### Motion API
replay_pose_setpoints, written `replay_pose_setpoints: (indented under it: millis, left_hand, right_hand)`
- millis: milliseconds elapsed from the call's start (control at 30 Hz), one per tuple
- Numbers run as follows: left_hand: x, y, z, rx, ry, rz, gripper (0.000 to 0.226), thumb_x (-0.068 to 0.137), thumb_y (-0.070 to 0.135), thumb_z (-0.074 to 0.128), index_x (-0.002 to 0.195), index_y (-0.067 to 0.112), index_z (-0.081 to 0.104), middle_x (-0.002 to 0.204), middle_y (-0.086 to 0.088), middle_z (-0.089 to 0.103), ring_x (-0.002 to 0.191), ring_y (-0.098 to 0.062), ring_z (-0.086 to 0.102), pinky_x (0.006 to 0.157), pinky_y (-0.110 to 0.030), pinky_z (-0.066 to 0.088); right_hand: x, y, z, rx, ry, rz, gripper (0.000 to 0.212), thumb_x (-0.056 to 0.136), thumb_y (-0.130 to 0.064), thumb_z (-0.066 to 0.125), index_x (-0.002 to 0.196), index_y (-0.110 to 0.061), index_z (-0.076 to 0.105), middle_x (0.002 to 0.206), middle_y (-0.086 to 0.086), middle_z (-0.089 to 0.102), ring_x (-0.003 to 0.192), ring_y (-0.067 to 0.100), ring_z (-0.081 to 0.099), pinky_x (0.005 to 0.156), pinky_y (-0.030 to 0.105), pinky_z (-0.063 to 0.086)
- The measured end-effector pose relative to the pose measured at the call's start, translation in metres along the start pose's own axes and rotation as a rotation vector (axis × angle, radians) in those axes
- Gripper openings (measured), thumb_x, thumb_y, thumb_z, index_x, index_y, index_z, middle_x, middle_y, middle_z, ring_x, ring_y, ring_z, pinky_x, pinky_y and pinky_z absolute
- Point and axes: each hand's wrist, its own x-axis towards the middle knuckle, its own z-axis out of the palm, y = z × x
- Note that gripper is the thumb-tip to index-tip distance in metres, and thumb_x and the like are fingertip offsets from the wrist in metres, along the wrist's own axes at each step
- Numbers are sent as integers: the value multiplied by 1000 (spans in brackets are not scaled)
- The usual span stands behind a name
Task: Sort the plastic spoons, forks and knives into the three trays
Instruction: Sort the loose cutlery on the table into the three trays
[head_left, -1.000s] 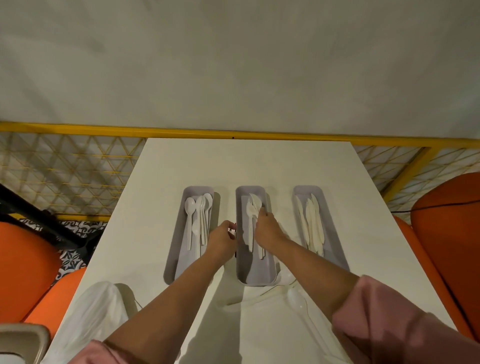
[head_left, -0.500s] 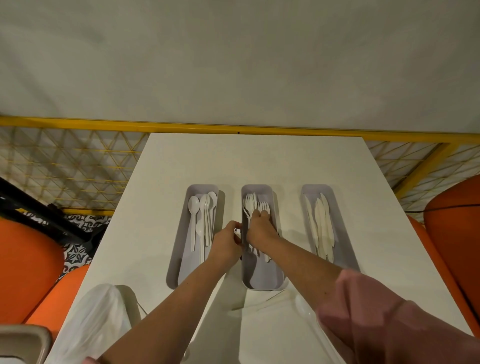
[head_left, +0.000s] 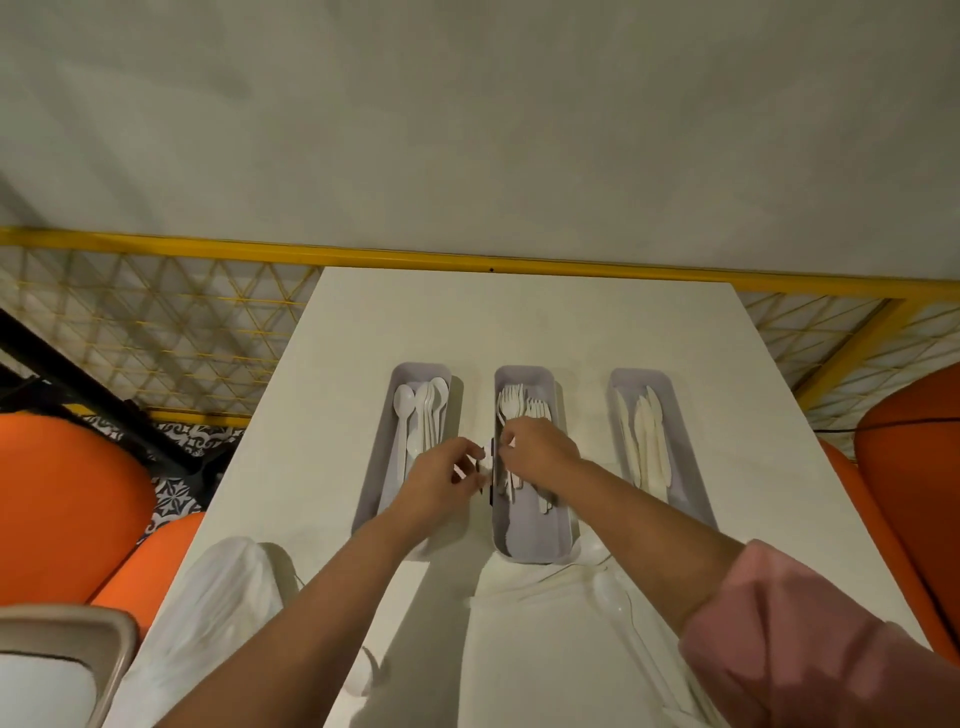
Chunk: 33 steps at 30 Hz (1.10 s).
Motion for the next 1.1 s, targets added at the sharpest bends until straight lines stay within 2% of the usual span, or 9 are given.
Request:
replay_pose_setpoints:
  millis: [167,267,367,533,667,800,900,1000,1100]
  left_hand:
    - [-32,-20,-36,228,-236,23,11,84,5,61,85,10,70,76,8,61,67,-6,58,60,-3,41]
    - [-54,-36,-48,371,-347,-1,13,83,7,63,92,9,72,82,5,66,61,11,56,60,0,40]
    - [-73,-48,-50,491,-394,-40,19,84,4,59,97,10,71,97,-1,69,61,5,51,57,1,39]
    - [-94,-74,-45,642,-423,-42,36,80,-9,45,106,7,65,90,6,49,90,-10,45,64,-9,33]
    - [-102,-90,-39,708,-441,-24,31,82,-7,46,104,13,54,75,14,25,89,-14,39,57,-11,28]
    - [-109,-98,-32,728,-418,-27,32,80,-8,46,109,4,52,80,6,28,80,-16,39,50,-13,26]
    - [-109,-104,-26,715,-372,-5,25,78,-8,43,96,8,52,73,10,25,69,-13,36,50,-13,25]
    - [-107,-109,-22,702,-354,25,17,81,0,48,87,16,48,71,14,26,80,-15,41,55,-11,26]
    - [-105,-111,-16,696,-351,73,18,83,5,52,100,9,58,74,10,34,84,-12,41,64,-15,31]
  right_hand:
    - [-23,-10,5,70,-1,-132,18,93,-16,46,100,-11,62,105,10,66,95,27,63,71,29,45]
    - [-38,-18,15,93,-43,-189,19,93,-17,46,102,-9,61,102,11,67,92,27,63,77,34,50]
    - [-55,-24,27,93,-78,-271,20,93,-18,49,104,-8,63,98,10,66,85,25,61,80,36,51]
    - [-75,-24,44,92,-119,-335,21,92,-17,49,103,-7,64,76,-2,54,78,19,54,78,35,49]
    - [-86,-21,48,90,-108,-359,23,93,-16,49,105,-5,65,65,-12,43,76,18,49,72,27,41]
    - [-93,-16,51,90,-110,-349,23,93,-18,50,107,-6,64,65,-10,45,74,18,50,70,28,41]
    - [-97,-9,50,100,-102,-331,22,93,-18,51,108,-7,63,66,-7,48,72,17,51,71,27,42]
    - [-100,0,49,119,-86,-303,21,93,-18,53,107,-8,63,65,-9,47,64,10,48,71,25,41]
    - [-103,9,47,144,-70,-287,22,92,-17,53,107,-6,64,70,-9,47,74,14,51,72,24,41]
